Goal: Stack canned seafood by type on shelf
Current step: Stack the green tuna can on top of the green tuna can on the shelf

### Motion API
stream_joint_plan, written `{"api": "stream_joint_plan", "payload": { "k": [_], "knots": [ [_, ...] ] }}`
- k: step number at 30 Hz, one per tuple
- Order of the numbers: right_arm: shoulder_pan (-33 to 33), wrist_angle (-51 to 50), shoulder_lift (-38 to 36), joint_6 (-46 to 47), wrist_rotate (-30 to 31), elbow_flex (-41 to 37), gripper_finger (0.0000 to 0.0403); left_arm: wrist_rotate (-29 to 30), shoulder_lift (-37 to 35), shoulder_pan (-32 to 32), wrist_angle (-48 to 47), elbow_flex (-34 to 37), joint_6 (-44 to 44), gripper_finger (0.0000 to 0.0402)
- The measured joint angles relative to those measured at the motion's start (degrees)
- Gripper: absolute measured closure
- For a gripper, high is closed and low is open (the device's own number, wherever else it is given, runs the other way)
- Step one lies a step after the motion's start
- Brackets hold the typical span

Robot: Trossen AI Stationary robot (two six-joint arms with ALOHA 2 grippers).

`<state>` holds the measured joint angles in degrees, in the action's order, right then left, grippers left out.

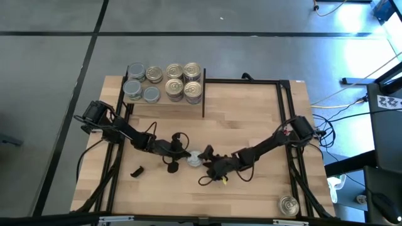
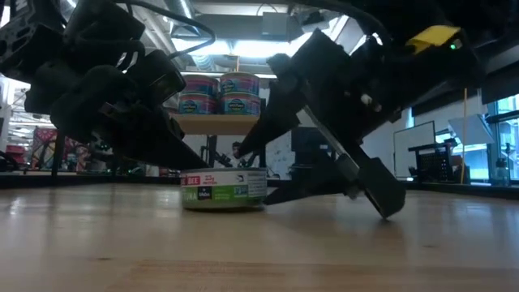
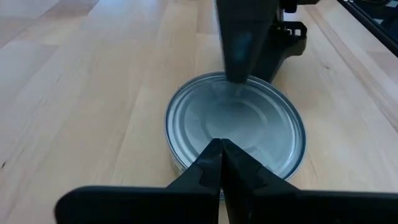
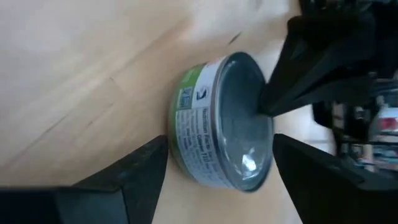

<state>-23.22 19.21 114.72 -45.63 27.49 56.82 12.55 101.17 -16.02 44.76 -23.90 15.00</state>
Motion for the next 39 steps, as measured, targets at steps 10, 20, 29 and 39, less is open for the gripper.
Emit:
{"api": "stream_joint_plan", "payload": {
  "k": [10,20,29,39],
  "knots": [
    [0.4,-0.9,0.5,-5.8,-1.8,0.1,0.0114,0.3,0.1,0.0,0.3,0.1,1.0,0.0397],
    [3.7,-3.5,0.5,-2.2,-6.8,0.0,0.0114,2.4,0.2,0.2,7.7,4.5,4.0,0.0396],
    [7.3,-3.7,1.7,-9.5,-7.4,2.0,0.0114,2.0,0.2,1.1,9.7,5.9,4.7,0.0396],
    [8.6,-3.6,3.1,-14.1,-7.5,4.6,0.0117,2.1,0.2,1.5,9.8,5.9,4.8,0.0396]
  ]
}}
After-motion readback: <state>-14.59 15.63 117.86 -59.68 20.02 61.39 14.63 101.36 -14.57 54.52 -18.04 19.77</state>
